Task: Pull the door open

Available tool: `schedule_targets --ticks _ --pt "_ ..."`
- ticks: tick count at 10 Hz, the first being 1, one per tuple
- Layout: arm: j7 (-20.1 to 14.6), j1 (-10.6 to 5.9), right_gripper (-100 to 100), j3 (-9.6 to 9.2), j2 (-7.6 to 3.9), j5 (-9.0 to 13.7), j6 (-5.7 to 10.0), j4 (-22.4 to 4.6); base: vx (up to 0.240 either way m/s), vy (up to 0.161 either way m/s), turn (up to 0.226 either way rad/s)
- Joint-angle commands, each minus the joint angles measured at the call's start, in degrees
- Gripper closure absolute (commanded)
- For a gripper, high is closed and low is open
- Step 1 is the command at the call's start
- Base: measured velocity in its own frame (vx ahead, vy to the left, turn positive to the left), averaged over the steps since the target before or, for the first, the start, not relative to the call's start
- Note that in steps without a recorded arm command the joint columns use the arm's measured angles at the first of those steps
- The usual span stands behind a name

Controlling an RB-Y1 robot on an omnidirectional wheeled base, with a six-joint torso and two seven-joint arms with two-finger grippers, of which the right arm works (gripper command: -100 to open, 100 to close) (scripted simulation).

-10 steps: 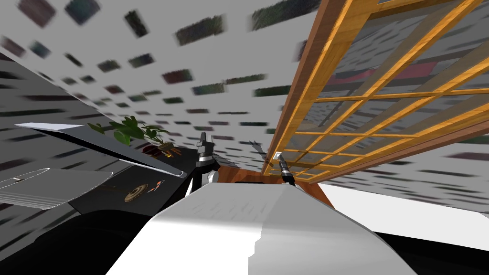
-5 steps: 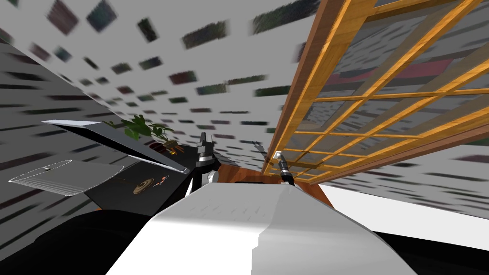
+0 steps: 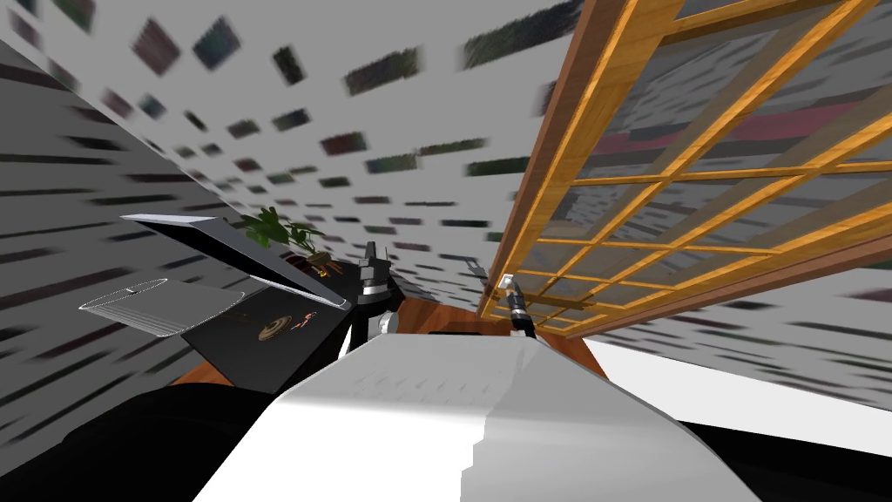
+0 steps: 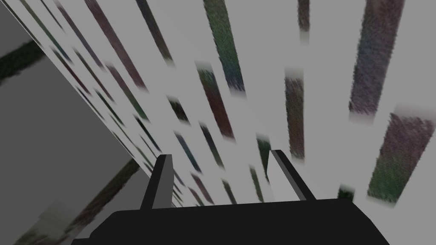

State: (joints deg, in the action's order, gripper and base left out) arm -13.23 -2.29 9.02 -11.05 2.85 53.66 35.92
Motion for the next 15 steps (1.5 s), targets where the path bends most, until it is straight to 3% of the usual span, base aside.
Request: schedule_targets --ticks 1,4,6,9,11,15 --pt "-2.86 -0.30 -100 -0.63 0.18 1.97 -0.21 -0.13 -0.066 -0.029 0.109" --pt "-6.22 -0.48 -100 -1.06 0.31 3.30 -0.35 -0.17 -0.044 -0.017 0.036" --pt "-9.99 -0.85 -100 -1.91 0.56 5.97 -0.64 -0.26 -0.053 -0.020 0.073" --pt "-13.37 -1.03 -100 -2.34 0.69 7.30 -0.79 -0.31 -0.047 -0.020 0.051" --pt "-17.13 -1.39 -100 -3.19 0.94 9.97 -1.08 -0.40 -0.051 -0.015 0.089" --pt "-22.82 -1.74 -100 -4.03 1.18 12.57 -1.36 -0.49 -0.046 -0.020 0.045"
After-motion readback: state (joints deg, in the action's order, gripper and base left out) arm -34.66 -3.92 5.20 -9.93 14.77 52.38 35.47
